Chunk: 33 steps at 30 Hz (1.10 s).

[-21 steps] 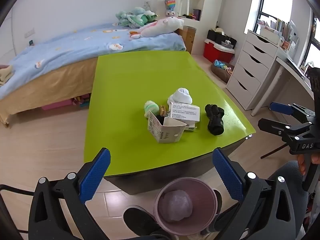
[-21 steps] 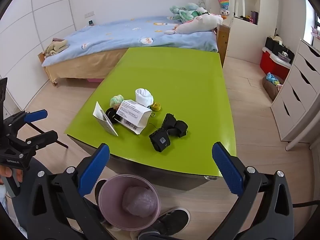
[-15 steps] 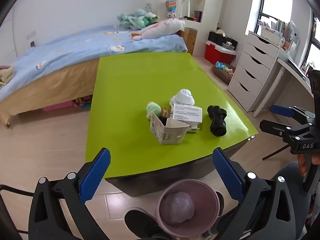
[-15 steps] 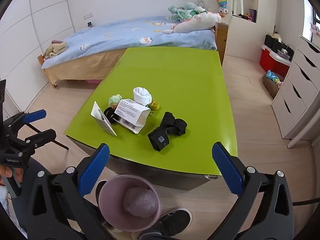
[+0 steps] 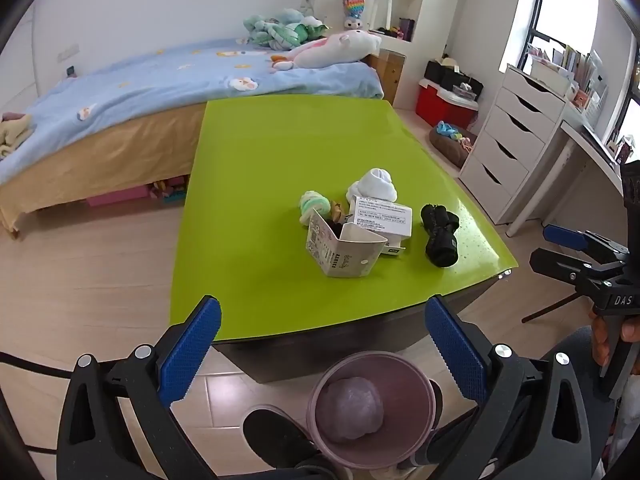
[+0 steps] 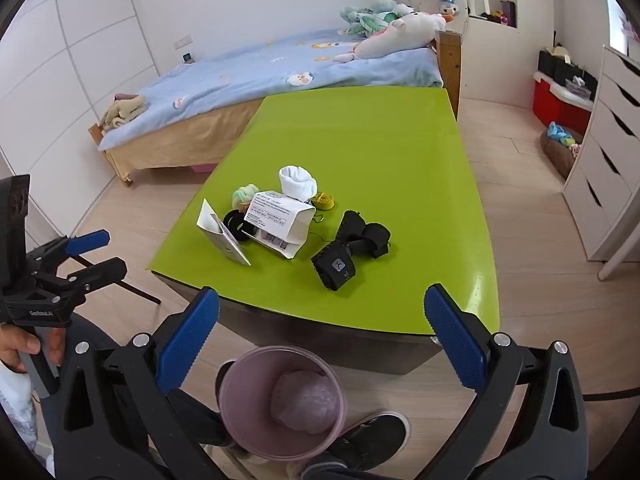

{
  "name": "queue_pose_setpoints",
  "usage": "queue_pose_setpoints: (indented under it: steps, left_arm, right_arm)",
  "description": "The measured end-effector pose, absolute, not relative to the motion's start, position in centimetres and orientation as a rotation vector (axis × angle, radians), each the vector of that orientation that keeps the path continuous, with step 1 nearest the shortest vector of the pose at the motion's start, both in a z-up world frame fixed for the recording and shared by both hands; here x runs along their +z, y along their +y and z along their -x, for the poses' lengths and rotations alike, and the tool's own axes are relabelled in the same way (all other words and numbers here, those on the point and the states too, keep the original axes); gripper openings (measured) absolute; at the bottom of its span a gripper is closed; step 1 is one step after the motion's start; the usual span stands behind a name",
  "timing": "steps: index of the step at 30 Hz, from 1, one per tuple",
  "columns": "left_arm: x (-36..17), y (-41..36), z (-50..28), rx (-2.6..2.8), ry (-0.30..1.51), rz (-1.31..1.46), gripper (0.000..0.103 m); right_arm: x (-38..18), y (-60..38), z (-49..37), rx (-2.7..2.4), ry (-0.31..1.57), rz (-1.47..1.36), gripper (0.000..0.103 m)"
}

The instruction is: Collect trash

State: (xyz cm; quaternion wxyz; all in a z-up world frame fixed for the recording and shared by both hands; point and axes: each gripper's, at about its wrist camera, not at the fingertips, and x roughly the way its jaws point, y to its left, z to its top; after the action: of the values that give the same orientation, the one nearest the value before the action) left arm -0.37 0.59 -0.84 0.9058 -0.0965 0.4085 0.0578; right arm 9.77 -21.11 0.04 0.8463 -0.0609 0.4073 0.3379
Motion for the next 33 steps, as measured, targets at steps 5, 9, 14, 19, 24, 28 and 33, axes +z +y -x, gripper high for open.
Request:
queue_pose_setpoints:
  steps: [5,9,14,19,24,28,33]
  left_arm:
    - [-1.14,0.75,0.43,0.124,0.845,0.200,0.098]
    - [-1.12,0.76,0.43,0.124,0.844,0.201,0.098]
    - [-1.13,0.81,0.43,0.125,0.845,0.201,0.098]
    - [-1.15,1.03,0.54,0.129,0.854,0.198,0.098]
    - [-1.07,1.18,0.91,0.123,0.848,0.205,0.098]
    - [-1.10,1.06,0.95,0.123,0.850,0.200,0.098]
    - [-1.04,0.97,0.79,0.123,0.852,0.203,0.098]
  right_arm:
    - [-0.13,-21.59,-9.84,0.708,0.866,0.097,0.100]
    - [-0.18,-21.78,-9.80,0.705,0.869,0.089,0.100]
    - [-0.29,-21.78,-9.83,0.694,0.876,0.099,0.100]
    - [-0.39,-21.77,-9.84,0.680,0.883,0.106,0.100]
    - [-0.37,-21.80,-9.86,0.671,0.887,0.106,0.100]
    - [-0.37,-21.84,-9.86,0.669,0.890,0.106,0.100]
    - [-0.45,-21.89,-9.96,0.665,0.893,0.108,0.100]
